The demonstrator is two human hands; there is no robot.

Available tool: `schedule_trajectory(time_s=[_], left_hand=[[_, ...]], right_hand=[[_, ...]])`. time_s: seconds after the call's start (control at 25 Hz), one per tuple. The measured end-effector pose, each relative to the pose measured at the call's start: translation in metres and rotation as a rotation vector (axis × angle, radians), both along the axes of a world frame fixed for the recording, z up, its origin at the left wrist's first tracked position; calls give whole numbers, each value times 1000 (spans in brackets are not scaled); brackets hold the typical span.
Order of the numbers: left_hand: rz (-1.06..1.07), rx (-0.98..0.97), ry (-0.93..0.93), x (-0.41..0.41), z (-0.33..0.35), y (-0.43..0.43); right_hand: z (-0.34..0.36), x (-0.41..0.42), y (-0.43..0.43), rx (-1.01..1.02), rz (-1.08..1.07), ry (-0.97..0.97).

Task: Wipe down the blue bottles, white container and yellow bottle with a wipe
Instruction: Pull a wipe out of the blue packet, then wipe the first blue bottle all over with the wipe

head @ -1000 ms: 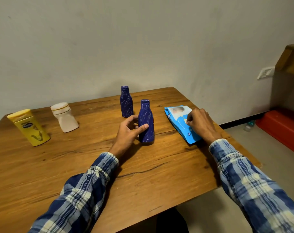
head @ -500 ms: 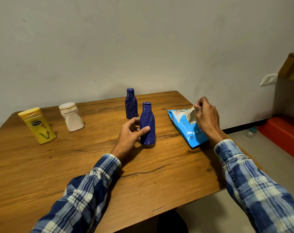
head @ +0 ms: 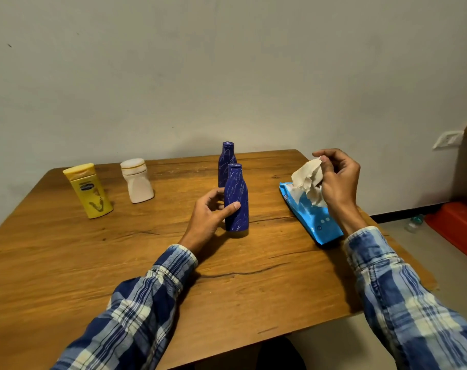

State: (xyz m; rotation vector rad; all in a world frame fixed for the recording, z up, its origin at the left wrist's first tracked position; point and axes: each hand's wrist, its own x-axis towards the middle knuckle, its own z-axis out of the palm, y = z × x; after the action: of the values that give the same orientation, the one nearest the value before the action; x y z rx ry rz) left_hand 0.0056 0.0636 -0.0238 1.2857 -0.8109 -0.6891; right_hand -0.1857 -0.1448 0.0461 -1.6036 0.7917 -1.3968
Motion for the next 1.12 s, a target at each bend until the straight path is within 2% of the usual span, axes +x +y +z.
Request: schedule_trajectory(time_s=[0.16,0.28,0.48,0.68,0.76,0.88,0.96,1.12], left_hand=[[29,-5,-48,4,3,9],[32,-13,26,11,0,16],[83,-6,8,16,1,27],[101,-6,-79,24,-1,35],[97,-7,-110,23,-1,35],[88,-5,-114,22,-2,32],[86,-5,-122,21,-2,31],[88,-1,-128,22,-3,30]], right_hand=[[10,11,11,38,131,-86],[3,28,32,113,299,-69],[-37,53,53,116,340,308],[-44,49,64,-256,311,689],[-47,45,64,-302,372,779],[-48,41,65,-204,460,876],[-47,42,64,-88,502,854],[-49,55,54,-58,431,858]])
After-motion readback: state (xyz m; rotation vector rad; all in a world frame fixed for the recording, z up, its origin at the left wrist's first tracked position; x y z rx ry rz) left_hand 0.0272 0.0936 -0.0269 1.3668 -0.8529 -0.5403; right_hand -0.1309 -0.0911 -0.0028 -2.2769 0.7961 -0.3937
